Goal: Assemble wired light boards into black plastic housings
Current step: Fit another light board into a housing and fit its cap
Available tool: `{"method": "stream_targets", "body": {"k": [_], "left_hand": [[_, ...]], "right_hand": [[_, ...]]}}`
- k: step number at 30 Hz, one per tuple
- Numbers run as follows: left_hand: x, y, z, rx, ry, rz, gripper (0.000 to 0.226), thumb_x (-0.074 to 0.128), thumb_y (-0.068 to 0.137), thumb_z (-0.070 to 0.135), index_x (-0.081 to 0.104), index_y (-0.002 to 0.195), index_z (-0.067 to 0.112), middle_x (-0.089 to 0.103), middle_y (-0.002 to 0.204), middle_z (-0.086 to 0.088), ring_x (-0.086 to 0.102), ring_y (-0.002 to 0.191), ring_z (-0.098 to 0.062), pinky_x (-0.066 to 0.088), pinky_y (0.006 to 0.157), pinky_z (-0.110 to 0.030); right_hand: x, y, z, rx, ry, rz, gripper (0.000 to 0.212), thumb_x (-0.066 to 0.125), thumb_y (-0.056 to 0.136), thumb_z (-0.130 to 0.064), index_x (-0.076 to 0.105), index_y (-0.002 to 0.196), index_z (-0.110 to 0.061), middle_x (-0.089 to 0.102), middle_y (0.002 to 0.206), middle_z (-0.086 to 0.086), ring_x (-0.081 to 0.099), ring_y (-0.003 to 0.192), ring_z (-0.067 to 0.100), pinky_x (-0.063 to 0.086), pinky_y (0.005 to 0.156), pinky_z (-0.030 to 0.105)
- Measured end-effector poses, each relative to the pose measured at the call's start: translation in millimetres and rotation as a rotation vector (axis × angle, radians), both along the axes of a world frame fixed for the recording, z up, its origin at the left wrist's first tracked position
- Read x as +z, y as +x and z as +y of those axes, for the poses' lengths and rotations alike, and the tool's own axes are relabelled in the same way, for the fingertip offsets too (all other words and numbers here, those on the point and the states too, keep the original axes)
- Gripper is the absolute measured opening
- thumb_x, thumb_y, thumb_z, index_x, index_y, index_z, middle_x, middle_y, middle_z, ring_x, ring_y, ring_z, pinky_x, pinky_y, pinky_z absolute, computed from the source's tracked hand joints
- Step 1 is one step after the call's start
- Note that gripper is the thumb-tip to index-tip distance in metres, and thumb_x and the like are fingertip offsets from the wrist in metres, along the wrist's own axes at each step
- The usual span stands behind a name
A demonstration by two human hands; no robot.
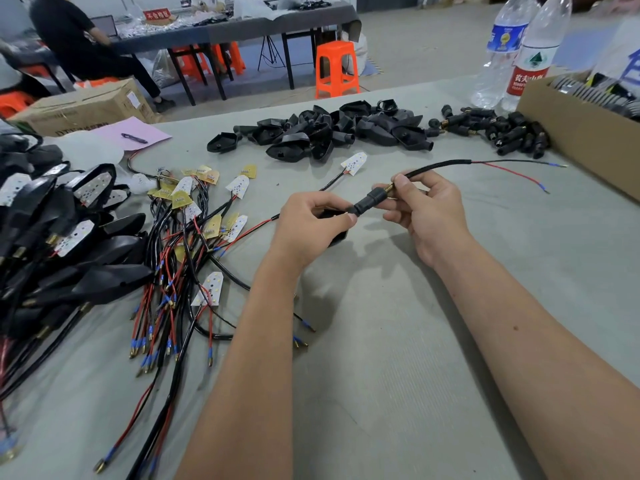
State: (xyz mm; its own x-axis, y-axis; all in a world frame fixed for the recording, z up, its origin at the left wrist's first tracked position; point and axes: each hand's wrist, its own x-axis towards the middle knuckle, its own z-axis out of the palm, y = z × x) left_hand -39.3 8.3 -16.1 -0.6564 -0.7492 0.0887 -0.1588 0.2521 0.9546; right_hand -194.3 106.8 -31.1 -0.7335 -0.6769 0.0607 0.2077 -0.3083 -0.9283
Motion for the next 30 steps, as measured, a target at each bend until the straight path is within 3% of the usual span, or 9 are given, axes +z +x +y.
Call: {"method": "stream_targets", "body": {"k": [7, 11, 14, 18, 25, 30], "left_hand": [[-3.2, -0.5, -0.4, 0.047, -0.134, -0.03, 0.011, 0.079, 0.08, 0.008, 0.08, 0.084, 0.019, 0.066, 0.065, 0.004, 0.06, 0.06, -0.012, 0.053, 0.063, -0.026], [-4.7, -0.6, 0.3, 0.066, -0.218, -0.021, 0.017, 0.084, 0.076, 0.008, 0.08, 0.085, 0.022, 0.074, 0.076, 0.006, 0.063, 0.066, -0.005, 0.051, 0.064, -0.016], [-4.5, -2.8, 2.6, 0.079, -0.248, -0.016, 0.019, 0.085, 0.074, 0.008, 0.08, 0.087, 0.021, 0.075, 0.079, 0.007, 0.064, 0.068, -0.002, 0.048, 0.065, -0.01], [-3.5, -7.5, 7.8, 0.039, -0.194, 0.017, 0.014, 0.083, 0.077, 0.01, 0.079, 0.085, 0.021, 0.074, 0.075, 0.007, 0.064, 0.064, -0.006, 0.052, 0.063, -0.018], [-10.8, -16.9, 11.6, 0.133, -0.232, -0.006, 0.013, 0.08, 0.079, 0.034, 0.071, 0.073, 0.027, 0.07, 0.07, 0.012, 0.06, 0.059, -0.008, 0.048, 0.063, -0.029], [-10.5, -18.8, 12.1, 0.179, -0.223, -0.025, 0.013, 0.079, 0.076, 0.036, 0.07, 0.071, 0.029, 0.068, 0.067, 0.014, 0.06, 0.059, -0.009, 0.052, 0.062, -0.032]], "right_hand": [[-1.0, -1.0, -0.4, -0.018, 0.043, 0.036, 0.004, 0.066, 0.099, -0.011, 0.063, 0.096, -0.011, 0.08, 0.095, 0.01, 0.078, 0.079, 0.029, 0.05, 0.046, 0.023], [-1.1, 1.0, -1.2, -0.067, 0.078, 0.068, 0.007, 0.069, 0.097, -0.01, 0.065, 0.091, -0.008, 0.08, 0.087, 0.009, 0.078, 0.073, 0.024, 0.048, 0.044, 0.022], [-1.6, 0.8, -1.7, -0.107, 0.079, 0.043, 0.009, 0.071, 0.095, -0.009, 0.066, 0.09, -0.005, 0.079, 0.082, 0.009, 0.076, 0.069, 0.022, 0.054, 0.051, 0.022], [-3.8, -1.3, -3.2, -0.199, 0.041, -0.016, 0.013, 0.074, 0.092, -0.004, 0.066, 0.085, 0.001, 0.073, 0.07, 0.01, 0.073, 0.061, 0.02, 0.06, 0.06, 0.025], [-8.8, -2.1, -5.5, -0.241, 0.093, 0.118, 0.016, 0.076, 0.09, -0.008, 0.065, 0.079, -0.005, 0.073, 0.065, 0.007, 0.075, 0.061, 0.027, 0.065, 0.069, 0.041], [-7.4, -1.1, -4.4, -0.199, 0.052, 0.106, 0.016, 0.073, 0.092, -0.006, 0.062, 0.081, -0.005, 0.071, 0.063, 0.004, 0.074, 0.062, 0.021, 0.063, 0.063, 0.033]]}}
